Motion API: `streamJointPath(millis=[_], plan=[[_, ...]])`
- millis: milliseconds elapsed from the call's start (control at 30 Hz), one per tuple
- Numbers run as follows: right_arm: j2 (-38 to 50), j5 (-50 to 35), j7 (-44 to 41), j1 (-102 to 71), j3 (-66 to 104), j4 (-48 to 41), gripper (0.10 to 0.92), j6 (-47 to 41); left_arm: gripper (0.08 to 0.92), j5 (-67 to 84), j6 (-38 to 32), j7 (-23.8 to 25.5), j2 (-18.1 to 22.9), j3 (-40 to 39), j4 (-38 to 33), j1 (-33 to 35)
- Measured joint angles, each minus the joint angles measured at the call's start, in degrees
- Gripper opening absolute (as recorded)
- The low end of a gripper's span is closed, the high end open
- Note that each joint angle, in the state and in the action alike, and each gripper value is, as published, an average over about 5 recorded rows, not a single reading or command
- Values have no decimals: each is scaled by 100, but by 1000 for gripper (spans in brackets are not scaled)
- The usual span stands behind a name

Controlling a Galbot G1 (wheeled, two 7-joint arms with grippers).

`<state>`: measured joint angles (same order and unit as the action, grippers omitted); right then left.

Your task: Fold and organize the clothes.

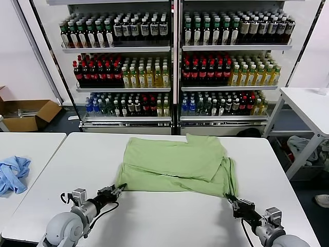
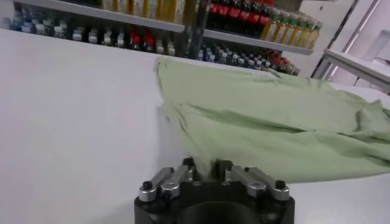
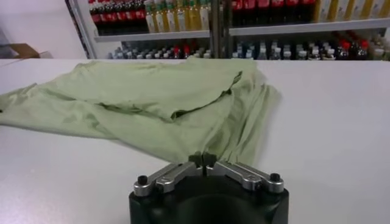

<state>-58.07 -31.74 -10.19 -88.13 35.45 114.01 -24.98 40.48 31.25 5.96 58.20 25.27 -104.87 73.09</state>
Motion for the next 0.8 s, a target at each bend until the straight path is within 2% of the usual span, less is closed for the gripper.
streamJointPath(millis=[133,600,700,800], plan=[[101,-96,-14,-7,84,-42,106,-7,98,0,-14,32,-89,59,-75,79],[244,-306,-93,-209,280,-3,106,6,93,-15,-26,139,-371,250,-454,414],[230,-354,-101,-236,282,40,137,6,93,-22,-29,157,-387,249,-500,439],[208,-402,-98,-240,277,88,214,10,93,-34,-33,166,-385,238,-526,446]])
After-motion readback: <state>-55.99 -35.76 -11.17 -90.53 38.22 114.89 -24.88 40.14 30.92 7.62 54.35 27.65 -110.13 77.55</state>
